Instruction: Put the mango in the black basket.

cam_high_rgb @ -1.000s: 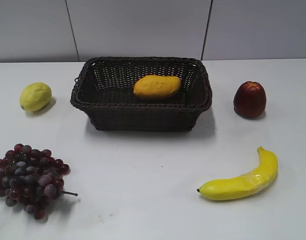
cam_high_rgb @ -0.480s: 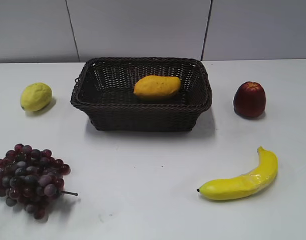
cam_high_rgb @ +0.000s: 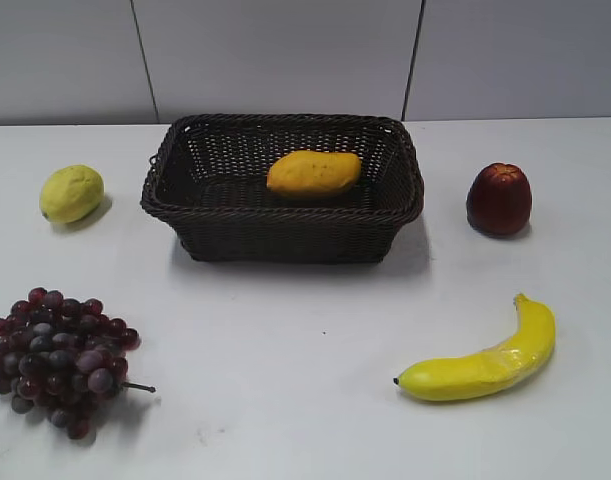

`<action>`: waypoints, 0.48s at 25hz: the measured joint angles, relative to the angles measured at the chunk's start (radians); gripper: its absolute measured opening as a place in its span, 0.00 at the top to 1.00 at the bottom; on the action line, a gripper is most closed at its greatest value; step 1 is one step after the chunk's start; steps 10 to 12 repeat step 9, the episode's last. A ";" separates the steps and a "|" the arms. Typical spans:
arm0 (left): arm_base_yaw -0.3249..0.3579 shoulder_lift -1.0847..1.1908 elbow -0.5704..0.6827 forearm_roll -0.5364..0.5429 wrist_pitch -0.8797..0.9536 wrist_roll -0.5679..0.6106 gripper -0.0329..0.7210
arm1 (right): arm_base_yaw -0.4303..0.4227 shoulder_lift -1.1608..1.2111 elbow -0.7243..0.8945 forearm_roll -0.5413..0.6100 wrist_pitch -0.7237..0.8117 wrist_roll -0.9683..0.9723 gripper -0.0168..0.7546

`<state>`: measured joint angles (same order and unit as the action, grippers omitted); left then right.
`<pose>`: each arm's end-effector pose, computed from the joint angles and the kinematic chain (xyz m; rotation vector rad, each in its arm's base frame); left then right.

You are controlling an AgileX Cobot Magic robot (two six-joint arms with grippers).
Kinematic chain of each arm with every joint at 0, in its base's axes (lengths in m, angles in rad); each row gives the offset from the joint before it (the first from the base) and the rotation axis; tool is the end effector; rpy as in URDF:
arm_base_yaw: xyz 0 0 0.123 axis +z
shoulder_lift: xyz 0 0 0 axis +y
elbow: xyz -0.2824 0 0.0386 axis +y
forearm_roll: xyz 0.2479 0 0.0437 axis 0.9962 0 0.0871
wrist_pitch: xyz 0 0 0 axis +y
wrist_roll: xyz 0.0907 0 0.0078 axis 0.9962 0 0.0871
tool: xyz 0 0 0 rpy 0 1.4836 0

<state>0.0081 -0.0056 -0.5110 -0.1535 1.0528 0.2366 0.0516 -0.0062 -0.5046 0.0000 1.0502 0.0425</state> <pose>-0.0071 -0.0122 0.2816 0.2370 1.9966 -0.0269 -0.0059 -0.0003 0.2793 -0.0092 2.0235 0.0596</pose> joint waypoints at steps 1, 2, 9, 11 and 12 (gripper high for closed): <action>0.000 0.000 0.000 0.000 0.000 0.000 0.31 | 0.000 0.000 0.000 0.000 0.000 0.000 0.21; 0.000 0.000 0.000 0.000 0.000 0.000 0.31 | 0.000 0.000 0.000 0.000 0.000 0.000 0.21; 0.000 0.000 0.000 0.000 0.000 0.000 0.31 | 0.000 0.000 0.000 0.000 0.000 0.000 0.21; 0.000 0.000 0.000 0.000 0.000 0.000 0.31 | 0.000 0.000 0.000 0.000 0.000 0.000 0.21; 0.000 0.000 0.000 0.000 0.000 0.000 0.31 | 0.000 0.000 0.000 0.000 0.000 0.000 0.21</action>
